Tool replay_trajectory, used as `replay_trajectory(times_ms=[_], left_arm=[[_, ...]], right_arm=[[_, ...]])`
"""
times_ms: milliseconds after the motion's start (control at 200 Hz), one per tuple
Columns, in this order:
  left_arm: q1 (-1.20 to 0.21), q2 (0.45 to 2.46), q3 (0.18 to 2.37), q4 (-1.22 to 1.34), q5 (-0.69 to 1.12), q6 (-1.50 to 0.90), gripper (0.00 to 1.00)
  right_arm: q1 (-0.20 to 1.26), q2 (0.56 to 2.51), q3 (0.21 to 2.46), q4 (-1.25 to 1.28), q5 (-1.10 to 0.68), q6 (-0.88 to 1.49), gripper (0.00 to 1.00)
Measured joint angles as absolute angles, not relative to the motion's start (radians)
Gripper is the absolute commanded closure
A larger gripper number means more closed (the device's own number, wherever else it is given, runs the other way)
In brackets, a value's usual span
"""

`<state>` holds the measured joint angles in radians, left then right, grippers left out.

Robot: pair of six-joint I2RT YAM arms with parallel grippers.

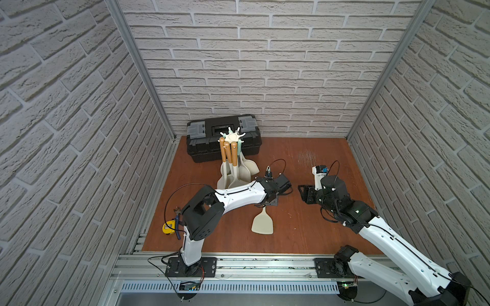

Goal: Take the spatula off the kitchen utensil rack
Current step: Place the spatula at the center of the board.

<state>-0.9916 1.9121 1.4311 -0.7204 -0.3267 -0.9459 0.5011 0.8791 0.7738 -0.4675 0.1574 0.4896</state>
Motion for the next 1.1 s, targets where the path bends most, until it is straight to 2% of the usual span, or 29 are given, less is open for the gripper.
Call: replay_trajectory(times_ms=[375,550,820,1100], left_arm=[[-0.936,2.006,1.503,-0.728,-0.330,-0.945,1.00],[-0.936,2.043,1.508,-0.739,-0.336,-0.953,0.93],[-0.936,2.051,1.521,-0.757,-0.353,-0.965,0.76],[-0.936,2.053,1.546,-0.768,-0.364,-0.962,0.72]], right_arm=[[0.501,0.892,0.767,-0.466,0.164,0.480,0.44],[0.501,0.900,0.750,-0.466,0.163,0.475,0.44],[0.501,0.915,0.746,-0.460,0.162,0.463,0.44],[0.501,0.925,0.746,-0.459,0.161,0.456,0.44]])
